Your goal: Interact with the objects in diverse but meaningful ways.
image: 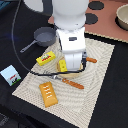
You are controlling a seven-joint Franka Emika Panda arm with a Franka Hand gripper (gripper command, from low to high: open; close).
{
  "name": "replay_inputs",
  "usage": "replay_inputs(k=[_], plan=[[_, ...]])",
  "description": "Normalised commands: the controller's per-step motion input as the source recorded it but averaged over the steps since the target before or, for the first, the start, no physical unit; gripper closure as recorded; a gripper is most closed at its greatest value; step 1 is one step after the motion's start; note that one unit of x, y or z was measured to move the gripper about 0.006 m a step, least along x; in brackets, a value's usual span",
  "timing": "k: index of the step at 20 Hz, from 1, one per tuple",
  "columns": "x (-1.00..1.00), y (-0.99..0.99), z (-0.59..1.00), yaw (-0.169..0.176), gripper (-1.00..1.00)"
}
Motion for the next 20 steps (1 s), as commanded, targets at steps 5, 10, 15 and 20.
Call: replay_inputs(k=[5, 10, 15, 20], plan=[[-0.03, 0.07, -0.23, 0.054, -1.0], [0.0, 0.09, -0.18, 0.049, -1.0], [0.0, 0.11, -0.15, 0.048, -1.0], [-0.01, 0.09, -0.15, 0.048, -1.0]])
